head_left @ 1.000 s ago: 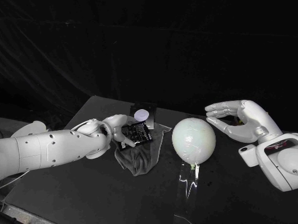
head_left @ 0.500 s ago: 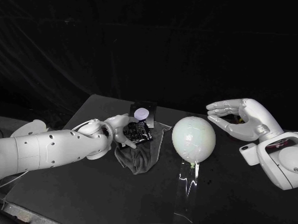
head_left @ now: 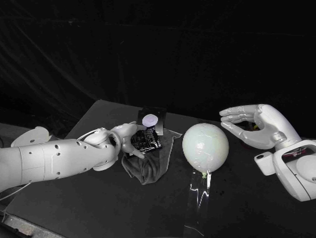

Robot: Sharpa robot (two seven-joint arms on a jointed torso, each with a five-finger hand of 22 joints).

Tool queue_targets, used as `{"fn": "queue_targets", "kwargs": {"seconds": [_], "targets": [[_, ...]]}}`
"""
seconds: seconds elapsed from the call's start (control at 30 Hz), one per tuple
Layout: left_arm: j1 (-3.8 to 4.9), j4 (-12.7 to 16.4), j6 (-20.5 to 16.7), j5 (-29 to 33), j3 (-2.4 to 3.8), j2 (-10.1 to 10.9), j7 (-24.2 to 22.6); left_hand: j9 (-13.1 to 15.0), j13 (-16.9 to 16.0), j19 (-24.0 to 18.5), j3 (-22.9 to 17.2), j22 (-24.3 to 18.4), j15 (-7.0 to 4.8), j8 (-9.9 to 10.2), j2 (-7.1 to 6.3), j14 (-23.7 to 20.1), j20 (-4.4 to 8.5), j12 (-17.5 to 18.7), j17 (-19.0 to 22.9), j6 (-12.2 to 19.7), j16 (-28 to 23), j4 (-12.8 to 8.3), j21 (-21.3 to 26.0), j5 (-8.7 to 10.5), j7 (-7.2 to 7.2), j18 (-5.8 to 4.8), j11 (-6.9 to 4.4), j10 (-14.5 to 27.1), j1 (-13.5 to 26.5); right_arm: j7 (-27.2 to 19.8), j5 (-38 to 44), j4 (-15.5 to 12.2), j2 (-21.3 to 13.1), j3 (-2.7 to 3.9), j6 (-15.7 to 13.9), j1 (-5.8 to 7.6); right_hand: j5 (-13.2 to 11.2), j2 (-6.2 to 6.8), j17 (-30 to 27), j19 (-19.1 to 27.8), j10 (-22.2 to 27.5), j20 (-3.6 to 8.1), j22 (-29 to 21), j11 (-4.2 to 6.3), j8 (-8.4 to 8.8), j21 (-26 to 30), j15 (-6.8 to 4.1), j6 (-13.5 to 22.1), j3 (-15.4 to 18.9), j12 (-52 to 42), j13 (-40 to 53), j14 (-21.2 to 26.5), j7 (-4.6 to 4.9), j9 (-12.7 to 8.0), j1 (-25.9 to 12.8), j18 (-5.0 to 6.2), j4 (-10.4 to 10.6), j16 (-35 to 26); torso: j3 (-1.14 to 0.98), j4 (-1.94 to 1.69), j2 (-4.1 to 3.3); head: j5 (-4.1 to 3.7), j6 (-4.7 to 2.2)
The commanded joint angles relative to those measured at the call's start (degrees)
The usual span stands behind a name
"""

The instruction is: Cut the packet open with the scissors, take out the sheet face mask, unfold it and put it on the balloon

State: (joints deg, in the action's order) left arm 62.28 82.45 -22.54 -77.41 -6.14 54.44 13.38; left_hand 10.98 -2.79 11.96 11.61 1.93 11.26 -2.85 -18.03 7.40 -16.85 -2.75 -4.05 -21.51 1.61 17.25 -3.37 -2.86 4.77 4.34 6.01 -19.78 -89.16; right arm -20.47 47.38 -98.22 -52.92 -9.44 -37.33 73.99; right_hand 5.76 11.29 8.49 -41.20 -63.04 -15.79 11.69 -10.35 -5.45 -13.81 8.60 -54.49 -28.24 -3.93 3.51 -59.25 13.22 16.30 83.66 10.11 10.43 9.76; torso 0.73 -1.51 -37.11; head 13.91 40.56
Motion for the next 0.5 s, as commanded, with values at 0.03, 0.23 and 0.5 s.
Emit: {"fn": "queue_targets", "kwargs": {"seconds": [0.03, 0.23, 0.5], "targets": [[-0.2, -0.4, -3.2, -0.6, 0.05, -0.4, -1.4, 0.6, -0.3, 2.3, -2.2, 0.4, -0.39, 0.1, 0.24, 2.8, 0.18, -0.6, -1.3, -1.2, 1.1, -0.1, -0.7, -0.28, 0.07, -0.78, 0.6, -1.7, -0.9, 0.0, -0.4, -0.1, -0.1, 0.02, 0.5, -0.03, 0.4, 0.11, -0.1, 0.6, 0.4, 0.0, -0.1, 0.17, 0.18, 0.3, -0.09, 0.0, -0.3, 0.2, 0.1, 0.3, 0.35, -0.1, -0.6, 0.41, 0.0, -0.3, 0.03, 0.0, -0.04, -0.11, -0.03], [-0.37, -1.0, -4.7, -0.4, 0.05, -0.8, -2.5, 2.0, -1.2, 8.3, -5.5, 1.7, -1.21, -1.3, 0.7, 13.7, 1.74, -3.3, -4.7, -5.0, 5.8, 0.0, -3.4, -0.24, 2.49, 2.24, 3.24, -7.3, -3.9, 0.1, -0.4, 0.0, -0.1, 0.02, 0.7, -0.03, 0.5, 0.09, -0.1, 0.6, 0.4, -0.02, -0.1, 0.17, 0.17, 0.3, -0.08, 0.0, -0.4, 0.1, 0.1, 0.3, 0.35, -0.1, -0.7, 0.42, 0.0, -0.4, 0.01, 0.01, 0.01, -0.14, 0.0], [-0.42, -1.1, -4.8, -0.2, 0.06, -1.1, -3.0, 2.6, -0.8, 9.2, -6.7, 1.8, -1.61, -1.8, 1.28, 18.5, 0.59, -3.5, -6.0, -6.3, 7.4, 0.0, -3.9, -0.23, 1.29, 2.79, 3.89, -8.7, -4.4, 0.2, -0.8, -0.1, -0.2, 0.02, 0.9, -0.04, 0.7, -0.05, -0.1, 0.7, 0.3, -0.06, -0.3, 0.22, 0.1, 0.4, -0.09, -0.2, -0.5, 0.1, 0.1, 0.3, 0.29, -0.1, -0.9, 0.45, 0.0, -0.4, 0.01, 0.02, 0.01, -0.24, 0.18]]}}
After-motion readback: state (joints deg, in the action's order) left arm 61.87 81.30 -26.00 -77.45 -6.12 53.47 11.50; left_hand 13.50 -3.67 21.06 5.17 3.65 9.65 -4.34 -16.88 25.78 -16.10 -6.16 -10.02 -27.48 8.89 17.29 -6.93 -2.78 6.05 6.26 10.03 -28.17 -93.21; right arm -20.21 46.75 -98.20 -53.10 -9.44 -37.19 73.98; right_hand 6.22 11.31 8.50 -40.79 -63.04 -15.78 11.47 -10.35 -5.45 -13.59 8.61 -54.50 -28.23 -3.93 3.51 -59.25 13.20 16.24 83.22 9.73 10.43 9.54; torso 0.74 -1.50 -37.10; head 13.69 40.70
